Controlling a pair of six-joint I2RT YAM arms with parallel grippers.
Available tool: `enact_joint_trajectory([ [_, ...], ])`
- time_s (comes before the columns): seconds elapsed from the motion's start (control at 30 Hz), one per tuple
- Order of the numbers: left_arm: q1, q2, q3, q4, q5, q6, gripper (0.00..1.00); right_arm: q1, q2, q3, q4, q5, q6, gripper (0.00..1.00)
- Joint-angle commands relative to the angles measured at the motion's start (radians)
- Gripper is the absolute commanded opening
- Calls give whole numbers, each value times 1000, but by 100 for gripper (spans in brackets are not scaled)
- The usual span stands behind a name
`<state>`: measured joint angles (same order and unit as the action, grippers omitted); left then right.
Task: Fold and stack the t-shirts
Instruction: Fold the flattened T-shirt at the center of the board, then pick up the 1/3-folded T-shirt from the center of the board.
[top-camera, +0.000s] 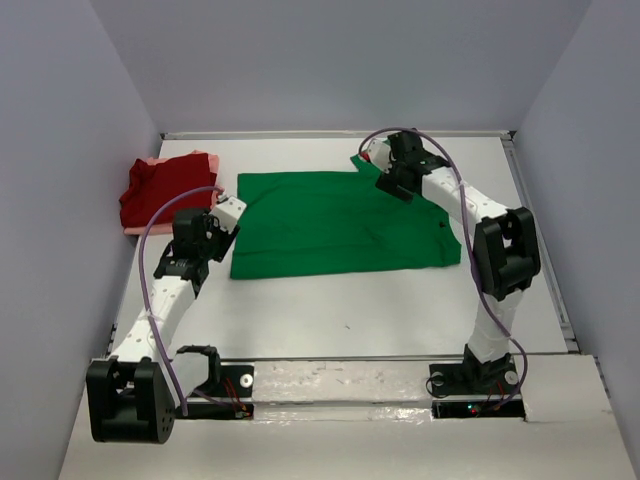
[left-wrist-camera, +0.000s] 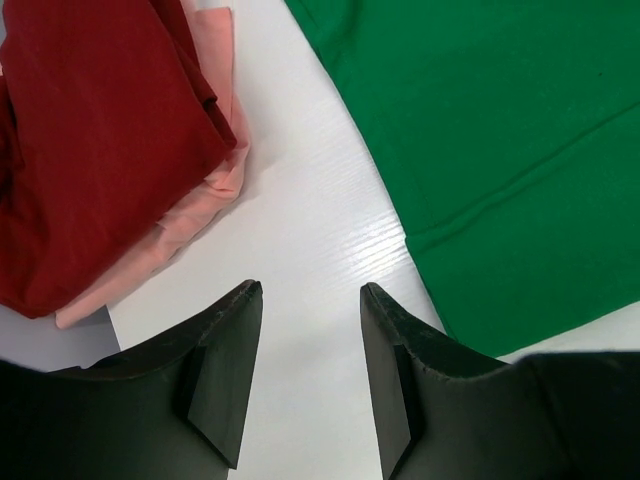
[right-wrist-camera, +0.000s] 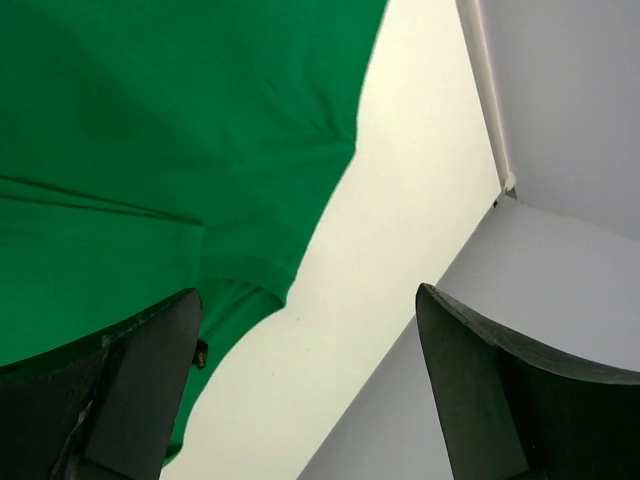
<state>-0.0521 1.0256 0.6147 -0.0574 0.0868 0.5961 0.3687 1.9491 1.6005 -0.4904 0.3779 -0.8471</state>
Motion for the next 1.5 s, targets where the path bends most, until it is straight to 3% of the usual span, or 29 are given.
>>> enact_joint_trajectory([
  [0.0, 1, -22, 0, 22, 36, -2, 56, -66, -85, -17, 99, -11, 46, 93],
  [0.2, 1, 80, 92, 50, 8, -44, 59, -149, -116, 74, 61, -134, 222, 86],
  [0.3, 3, 186, 233, 50, 36, -71, 59, -237, -115, 162, -11, -299, 412, 78],
  [0.47, 5, 368, 422, 22, 134, -156, 59, -332, -24, 308, -140, -467, 566, 73],
  [0.7, 27, 700, 741, -104, 312, -249, 57, -341, 123, 437, -258, -559, 597, 68],
  [0.87, 60, 873, 887, -199, 353, -308, 56, -359, 194, 478, -295, -571, 602, 65],
  [1.27, 98, 967, 938, -154, 228, -377, 56, -387, 283, 513, -324, -576, 576, 63],
  [1.47, 106, 1089, 1049, -162, 257, -433, 56, -387, 297, 532, -333, -551, 557, 63],
])
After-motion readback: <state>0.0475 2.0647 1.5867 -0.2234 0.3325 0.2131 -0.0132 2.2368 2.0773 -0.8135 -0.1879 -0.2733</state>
